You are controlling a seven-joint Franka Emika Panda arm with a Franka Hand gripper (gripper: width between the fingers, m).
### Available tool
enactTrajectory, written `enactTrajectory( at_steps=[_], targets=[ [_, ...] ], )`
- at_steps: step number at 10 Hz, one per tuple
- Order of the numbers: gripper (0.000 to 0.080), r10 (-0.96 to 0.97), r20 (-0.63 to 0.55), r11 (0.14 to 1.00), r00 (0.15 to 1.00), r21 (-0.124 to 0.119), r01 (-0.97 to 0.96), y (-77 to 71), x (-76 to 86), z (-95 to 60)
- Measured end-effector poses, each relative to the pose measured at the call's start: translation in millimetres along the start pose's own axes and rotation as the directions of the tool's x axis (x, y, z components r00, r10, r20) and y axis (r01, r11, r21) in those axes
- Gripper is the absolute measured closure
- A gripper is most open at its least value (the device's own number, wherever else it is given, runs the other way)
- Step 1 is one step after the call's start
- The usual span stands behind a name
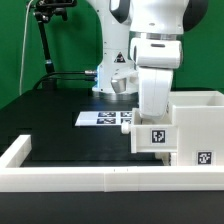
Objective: Assemble drawer
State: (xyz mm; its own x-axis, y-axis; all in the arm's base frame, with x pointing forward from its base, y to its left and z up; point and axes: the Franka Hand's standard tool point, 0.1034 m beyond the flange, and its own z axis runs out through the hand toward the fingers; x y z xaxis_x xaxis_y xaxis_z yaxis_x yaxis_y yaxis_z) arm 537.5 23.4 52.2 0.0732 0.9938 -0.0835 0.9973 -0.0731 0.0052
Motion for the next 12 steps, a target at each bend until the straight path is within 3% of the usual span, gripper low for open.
enactTrajectory(
  at_steps=[12],
  targets=[
    [0.0752, -0.092, 0.026, 0.996, 0.995, 0.003, 0.092, 2.0, -3.5, -1.4]
  ],
)
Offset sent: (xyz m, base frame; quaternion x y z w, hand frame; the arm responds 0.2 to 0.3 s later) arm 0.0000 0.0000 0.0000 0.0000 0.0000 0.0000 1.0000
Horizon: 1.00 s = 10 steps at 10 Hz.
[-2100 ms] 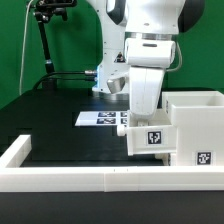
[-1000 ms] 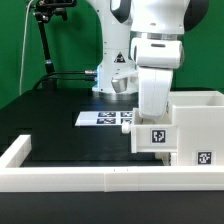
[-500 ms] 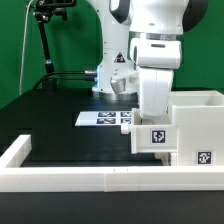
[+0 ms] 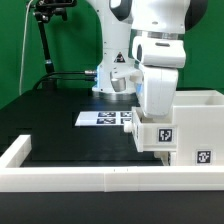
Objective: Assemble drawer
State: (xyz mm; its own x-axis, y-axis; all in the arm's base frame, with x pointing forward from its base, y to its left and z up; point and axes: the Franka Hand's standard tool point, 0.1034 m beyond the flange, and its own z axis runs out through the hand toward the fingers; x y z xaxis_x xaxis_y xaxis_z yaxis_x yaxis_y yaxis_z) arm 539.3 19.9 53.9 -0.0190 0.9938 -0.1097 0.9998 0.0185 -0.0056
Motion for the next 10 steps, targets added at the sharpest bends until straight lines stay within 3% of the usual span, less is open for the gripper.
enactTrajectory(
  at_steps=[2, 3, 4, 5, 6, 8, 10],
  targets=[
    [0.0501, 0.000, 0.000, 1.000, 1.000, 0.000, 0.000, 0.0, -0.1, -0.1],
    [0.0501, 0.012, 0.000, 1.000, 1.000, -0.006, -0.012, 0.7, 0.2, -3.3],
    [0.0317, 0.024, 0.000, 1.000, 1.000, -0.014, -0.024, 0.0, -0.5, -9.8],
    [0.0317, 0.040, 0.001, 0.999, 0.999, -0.020, -0.040, -1.6, -1.7, -17.7],
    [0.0188, 0.042, 0.006, 0.999, 0.999, -0.024, -0.042, -1.2, -4.2, -27.8],
    [0.0161, 0.044, 0.021, 0.999, 0.999, -0.012, -0.044, 0.9, -11.3, -39.9],
    [0.0152, 0.038, 0.028, 0.999, 0.999, -0.016, -0.038, 4.3, -26.0, -47.9]
  ],
)
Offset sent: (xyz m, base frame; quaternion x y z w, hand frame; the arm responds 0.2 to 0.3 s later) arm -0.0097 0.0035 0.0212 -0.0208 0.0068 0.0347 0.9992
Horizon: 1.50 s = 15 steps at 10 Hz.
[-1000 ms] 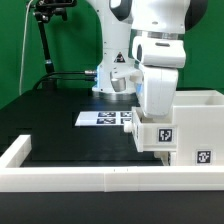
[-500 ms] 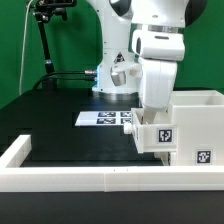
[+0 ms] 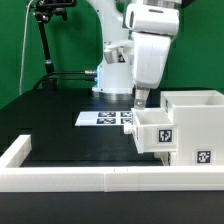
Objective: Assemble drawer
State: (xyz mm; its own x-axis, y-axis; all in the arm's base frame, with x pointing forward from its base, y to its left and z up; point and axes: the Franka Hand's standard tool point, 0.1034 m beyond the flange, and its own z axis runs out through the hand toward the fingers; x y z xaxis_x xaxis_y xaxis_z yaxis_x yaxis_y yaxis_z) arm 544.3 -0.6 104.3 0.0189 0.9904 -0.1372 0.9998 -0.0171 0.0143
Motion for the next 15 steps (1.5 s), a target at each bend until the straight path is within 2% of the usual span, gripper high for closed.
enactTrajectory(
  at_steps=[2, 4, 6, 8, 11, 12, 13, 15],
  targets=[
    [0.0151, -0.031, -0.002, 0.999, 1.000, 0.010, 0.031, -1.5, -16.0, 12.7],
    [0.0151, -0.063, -0.005, 0.997, 0.998, 0.040, 0.063, -1.4, -30.3, 29.0],
    [0.0151, -0.061, -0.011, 0.997, 0.998, 0.040, 0.062, -1.4, -32.7, 28.8],
    [0.0151, -0.065, -0.071, 0.997, 0.995, 0.046, 0.069, -2.1, -47.9, 31.5],
    [0.0151, -0.070, -0.148, 0.996, 0.986, 0.050, 0.078, 4.8, -65.8, 38.6],
    [0.0151, -0.065, -0.187, 0.995, 0.980, 0.057, 0.077, 2.1, -70.7, 43.1],
    [0.0151, -0.045, -0.226, 0.996, 0.973, 0.067, 0.061, -0.6, -72.8, 46.3],
    [0.0151, -0.008, -0.229, 0.996, 0.973, 0.081, 0.027, -2.2, -55.6, 46.7]
  ],
)
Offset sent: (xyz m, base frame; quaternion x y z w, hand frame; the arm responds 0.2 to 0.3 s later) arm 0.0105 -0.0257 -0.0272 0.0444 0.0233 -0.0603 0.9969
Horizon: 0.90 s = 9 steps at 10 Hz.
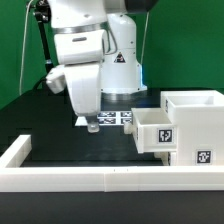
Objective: Assemble drawer
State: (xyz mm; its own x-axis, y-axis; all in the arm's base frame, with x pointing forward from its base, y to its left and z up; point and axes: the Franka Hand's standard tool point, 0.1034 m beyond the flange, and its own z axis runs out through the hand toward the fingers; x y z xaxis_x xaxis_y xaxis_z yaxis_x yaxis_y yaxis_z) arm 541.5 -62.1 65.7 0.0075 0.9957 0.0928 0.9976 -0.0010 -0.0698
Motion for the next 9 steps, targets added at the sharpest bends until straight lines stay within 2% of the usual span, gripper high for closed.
enactTrajectory(
  at_steps=[5, 6, 9],
  targets=[
    [0.0151, 0.066, -0.004, 0.998, 0.998, 0.007, -0.066, 3.6, 39.5, 4.1],
    [0.0151, 0.080, -0.004, 0.997, 0.997, 0.006, -0.080, 4.0, 42.9, 4.0],
    [0.0151, 0.089, -0.004, 0.996, 0.996, 0.007, -0.089, 3.5, 39.3, 4.5]
  ],
)
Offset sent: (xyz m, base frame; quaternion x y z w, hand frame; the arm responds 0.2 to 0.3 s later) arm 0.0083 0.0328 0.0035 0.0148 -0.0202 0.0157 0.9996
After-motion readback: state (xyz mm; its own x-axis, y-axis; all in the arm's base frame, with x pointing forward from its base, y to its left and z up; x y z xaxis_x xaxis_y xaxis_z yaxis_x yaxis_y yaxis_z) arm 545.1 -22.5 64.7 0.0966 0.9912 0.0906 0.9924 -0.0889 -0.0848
